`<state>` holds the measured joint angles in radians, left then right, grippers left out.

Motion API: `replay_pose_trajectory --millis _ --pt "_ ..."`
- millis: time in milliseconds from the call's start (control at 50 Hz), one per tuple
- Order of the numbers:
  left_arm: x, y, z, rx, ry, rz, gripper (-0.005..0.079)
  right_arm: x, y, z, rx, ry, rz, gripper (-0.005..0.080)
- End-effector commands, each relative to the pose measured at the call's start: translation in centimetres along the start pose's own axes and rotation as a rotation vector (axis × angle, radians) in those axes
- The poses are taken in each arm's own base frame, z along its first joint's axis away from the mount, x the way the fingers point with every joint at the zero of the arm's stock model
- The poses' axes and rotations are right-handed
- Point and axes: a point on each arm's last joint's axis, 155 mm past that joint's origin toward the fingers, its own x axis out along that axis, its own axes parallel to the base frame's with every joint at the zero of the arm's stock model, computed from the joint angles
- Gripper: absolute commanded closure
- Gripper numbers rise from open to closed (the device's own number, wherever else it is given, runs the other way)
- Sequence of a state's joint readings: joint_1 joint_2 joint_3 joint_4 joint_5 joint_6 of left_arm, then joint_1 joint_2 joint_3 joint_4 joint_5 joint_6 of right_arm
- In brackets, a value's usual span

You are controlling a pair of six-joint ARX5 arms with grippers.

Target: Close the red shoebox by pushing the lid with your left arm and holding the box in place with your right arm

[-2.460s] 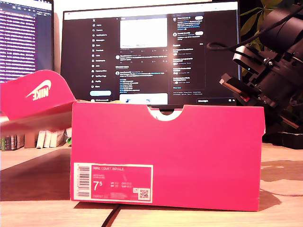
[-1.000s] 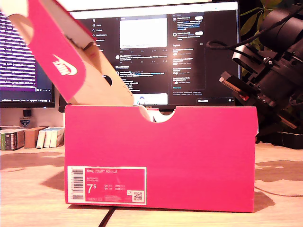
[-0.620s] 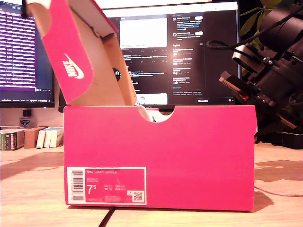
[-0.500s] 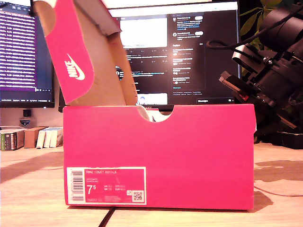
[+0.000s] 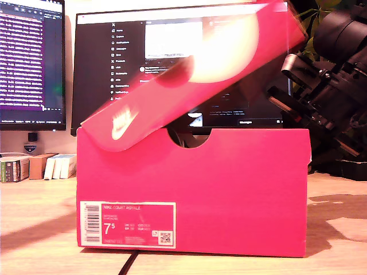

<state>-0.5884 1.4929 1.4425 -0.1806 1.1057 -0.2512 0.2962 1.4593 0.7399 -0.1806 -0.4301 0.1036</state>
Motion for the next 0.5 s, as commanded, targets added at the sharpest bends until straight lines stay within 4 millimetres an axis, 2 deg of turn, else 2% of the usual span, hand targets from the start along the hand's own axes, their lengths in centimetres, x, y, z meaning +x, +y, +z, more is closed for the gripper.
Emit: replay_pose_trajectory --millis 0,100,200,320,480 --pt "-2.0 -1.5 3.6 0.125 -0.077 0.059 0.0762 0.2 1.0 0.3 -0.026 -0.005 0.028 0.0764" --pt "-4.7 -1.4 6.2 0.168 -0.13 0.17 0.0762 0.2 1.0 0.3 -0.026 -0.005 0.028 0.0764" --pt "-8.3 0.4 6.8 0.106 -0.147 0.294 0.0762 0.1 0.1 0.2 -0.028 -0.002 -0.014 0.0764" --pt "-11.1 1.8 5.8 0.058 -0.13 0.379 0.0762 -0.8 -3.4 -0.6 -0.037 0.045 -0.153 0.0764" --pt "-12.2 2.0 4.7 0.063 -0.099 0.418 0.0762 -3.2 -8.2 -0.7 0.0 0.087 -0.324 0.0764"
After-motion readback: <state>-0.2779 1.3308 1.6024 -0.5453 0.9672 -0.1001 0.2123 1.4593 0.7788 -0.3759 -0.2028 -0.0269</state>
